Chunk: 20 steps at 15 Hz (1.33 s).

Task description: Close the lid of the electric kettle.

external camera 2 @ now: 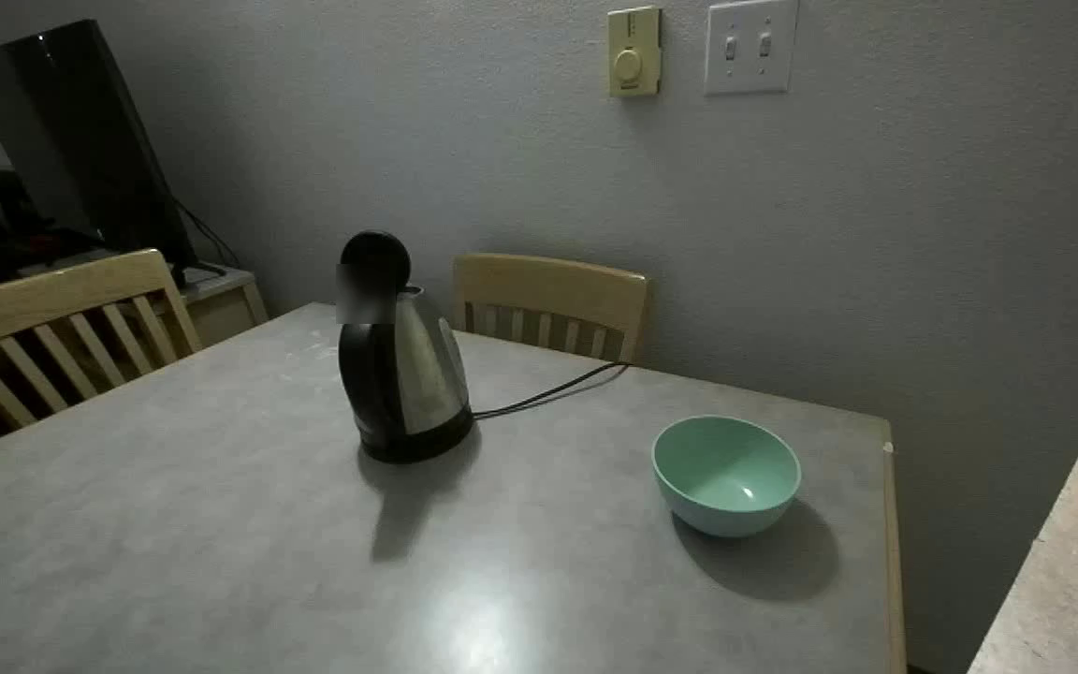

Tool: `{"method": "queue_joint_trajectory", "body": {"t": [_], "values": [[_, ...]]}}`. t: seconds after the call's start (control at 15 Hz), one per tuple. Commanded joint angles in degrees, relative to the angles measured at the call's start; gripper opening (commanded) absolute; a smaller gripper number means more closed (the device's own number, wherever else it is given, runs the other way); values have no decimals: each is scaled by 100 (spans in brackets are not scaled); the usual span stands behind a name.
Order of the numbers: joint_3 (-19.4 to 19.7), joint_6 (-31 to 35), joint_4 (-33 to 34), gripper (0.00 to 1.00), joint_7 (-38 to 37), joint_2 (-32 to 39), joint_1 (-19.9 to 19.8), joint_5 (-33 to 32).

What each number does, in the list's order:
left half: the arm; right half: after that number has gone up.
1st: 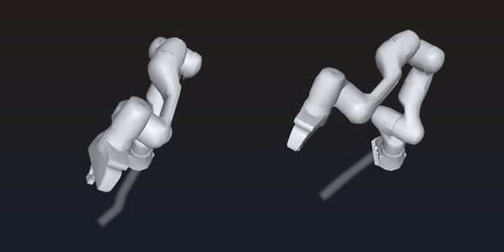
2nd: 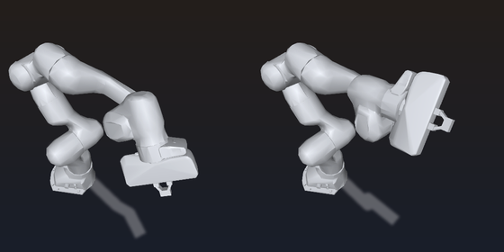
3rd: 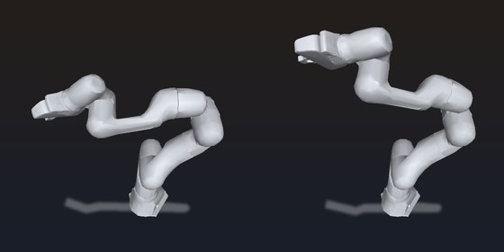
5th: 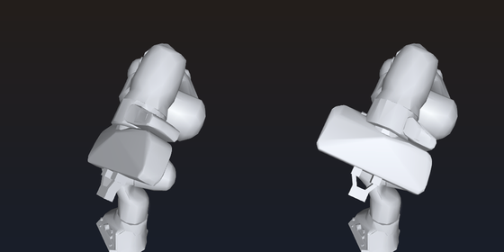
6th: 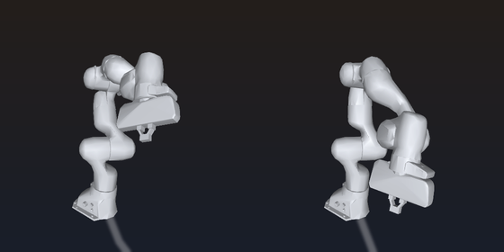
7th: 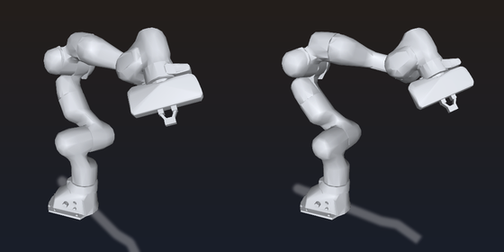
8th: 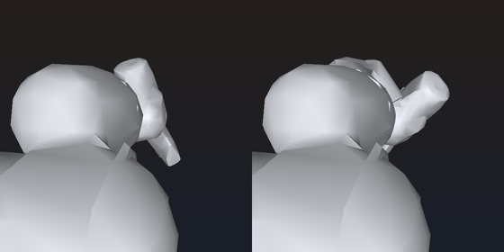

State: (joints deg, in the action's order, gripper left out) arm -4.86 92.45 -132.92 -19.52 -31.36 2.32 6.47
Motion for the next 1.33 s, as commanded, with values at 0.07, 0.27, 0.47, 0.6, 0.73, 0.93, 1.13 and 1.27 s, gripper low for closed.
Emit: {"method": "queue_joint_trajectory", "body": {"t": [0.07,0.27,0.47,0.6,0.73,0.93,1.13,1.27], "values": [[-71,105,32,100,94,44,-104,-46],[-21,-16,203,100,424,279,-99,-336],[16,-595,472,100,945,644,-106,-970],[56,-974,698,100,1215,926,-106,-1391],[109,-1316,976,100,1578,1258,-66,-1766],[315,-1233,1368,100,2350,1592,28,-1655],[259,-1138,1183,100,2176,1458,9,-1732],[271,-1140,1255,100,2216,1517,7,-1730]]}}
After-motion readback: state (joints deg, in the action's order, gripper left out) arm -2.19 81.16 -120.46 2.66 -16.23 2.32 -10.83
